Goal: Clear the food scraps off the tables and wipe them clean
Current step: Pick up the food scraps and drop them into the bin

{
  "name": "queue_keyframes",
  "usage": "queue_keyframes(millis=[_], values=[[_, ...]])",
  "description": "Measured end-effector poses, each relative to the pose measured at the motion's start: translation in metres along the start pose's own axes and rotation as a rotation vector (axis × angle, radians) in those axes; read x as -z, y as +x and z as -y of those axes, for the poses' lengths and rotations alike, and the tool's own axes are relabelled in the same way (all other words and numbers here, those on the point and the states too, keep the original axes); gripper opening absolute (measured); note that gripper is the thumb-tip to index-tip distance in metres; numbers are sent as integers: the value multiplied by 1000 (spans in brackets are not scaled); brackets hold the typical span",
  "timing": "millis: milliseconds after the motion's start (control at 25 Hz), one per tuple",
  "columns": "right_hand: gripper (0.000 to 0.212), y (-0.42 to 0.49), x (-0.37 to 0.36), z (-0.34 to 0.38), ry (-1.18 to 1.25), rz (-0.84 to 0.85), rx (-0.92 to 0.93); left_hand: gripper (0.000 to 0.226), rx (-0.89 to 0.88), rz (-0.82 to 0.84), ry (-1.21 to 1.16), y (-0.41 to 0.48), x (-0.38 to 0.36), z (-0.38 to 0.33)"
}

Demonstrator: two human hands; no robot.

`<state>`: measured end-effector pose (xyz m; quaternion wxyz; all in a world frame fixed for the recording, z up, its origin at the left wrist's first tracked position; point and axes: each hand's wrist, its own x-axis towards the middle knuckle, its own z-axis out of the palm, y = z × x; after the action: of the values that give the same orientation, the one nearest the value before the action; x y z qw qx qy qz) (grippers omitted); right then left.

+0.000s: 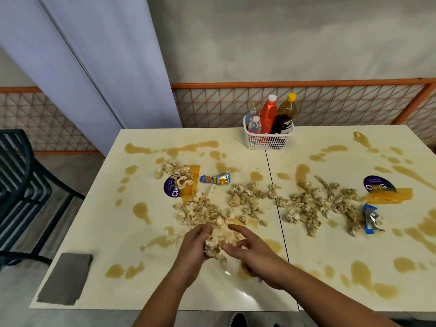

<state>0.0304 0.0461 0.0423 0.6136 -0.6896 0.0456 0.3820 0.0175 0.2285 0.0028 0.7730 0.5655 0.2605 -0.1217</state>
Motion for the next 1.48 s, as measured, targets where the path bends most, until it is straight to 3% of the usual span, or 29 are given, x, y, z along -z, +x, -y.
queue_keyframes(millis=[80, 200, 280, 480, 640, 760, 920, 1000, 1080, 1160, 1240, 1360, 1480], values=[[51, -2, -5, 0, -22, -18, 55, 34, 21, 55, -41, -5, -12, 8], [17, -4, -2, -8, -69, -147, 144, 34, 13, 90, -119, -11, -17, 12], [7, -4, 4, -15, -71, -194, 119, 29, -19, 66, -66, -17, -11, 10], [20, -3, 17, -26, -9, -236, 36, 15, -48, -65, 147, -19, 19, 15], [28, 2, 20, -36, 0, -222, -36, 16, -85, -166, 251, -17, 29, 17], [47, 6, 18, -26, -43, -175, 4, 25, -77, -228, 225, -17, 27, 16], [62, 12, 15, -14, 81, -100, -17, 39, 56, -287, 67, -16, 25, 23], [46, 13, 22, -21, 286, -159, -130, 40, 179, -241, -179, -17, 26, 27], [25, 8, 31, -36, 694, -142, -285, 33, 287, -175, -523, -20, 25, 29], [27, -5, 39, -55, 1007, -118, -336, 18, 292, -127, -743, -24, 19, 30], [38, -23, 46, -69, 1112, -160, -324, 4, 221, -101, -802, -29, 7, 31], [30, -34, 62, -98, 1277, -293, -327, 17, 231, -116, -866, -33, -22, 32], [27, -48, 71, -116, 1399, -282, -394, 24, 265, -70, -820, -39, -57, 40]])
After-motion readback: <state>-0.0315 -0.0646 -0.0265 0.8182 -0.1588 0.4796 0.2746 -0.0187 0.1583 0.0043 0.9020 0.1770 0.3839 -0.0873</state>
